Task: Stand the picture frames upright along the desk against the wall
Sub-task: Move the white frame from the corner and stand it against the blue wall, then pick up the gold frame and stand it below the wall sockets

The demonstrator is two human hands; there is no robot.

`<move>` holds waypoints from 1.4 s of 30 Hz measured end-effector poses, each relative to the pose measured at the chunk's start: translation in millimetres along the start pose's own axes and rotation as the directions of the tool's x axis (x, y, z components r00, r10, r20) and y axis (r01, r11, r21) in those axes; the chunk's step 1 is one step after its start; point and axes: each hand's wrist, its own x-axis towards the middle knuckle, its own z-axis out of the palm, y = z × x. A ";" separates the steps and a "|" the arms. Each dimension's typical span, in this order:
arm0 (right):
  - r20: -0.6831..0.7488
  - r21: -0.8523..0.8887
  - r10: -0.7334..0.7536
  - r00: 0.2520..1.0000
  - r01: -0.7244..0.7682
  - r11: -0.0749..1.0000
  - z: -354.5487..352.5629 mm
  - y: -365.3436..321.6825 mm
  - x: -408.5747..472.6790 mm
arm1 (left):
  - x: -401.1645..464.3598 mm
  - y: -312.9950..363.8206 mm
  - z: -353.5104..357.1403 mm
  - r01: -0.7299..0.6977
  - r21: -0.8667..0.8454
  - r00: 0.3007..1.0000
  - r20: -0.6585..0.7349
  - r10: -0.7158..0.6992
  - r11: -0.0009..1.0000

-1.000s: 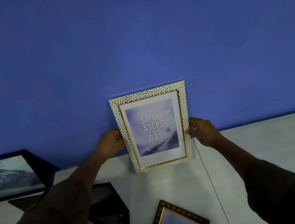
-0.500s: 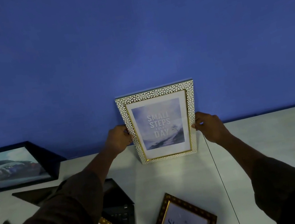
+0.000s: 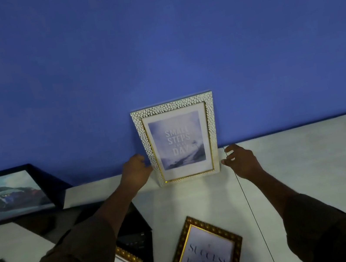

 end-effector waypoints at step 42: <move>0.005 0.044 0.249 0.968 -0.249 0.967 191.8 -9.6 -312.1 | -268.3 -279.2 17.7 0.256 -0.331 0.915 0.386 -0.117 0.909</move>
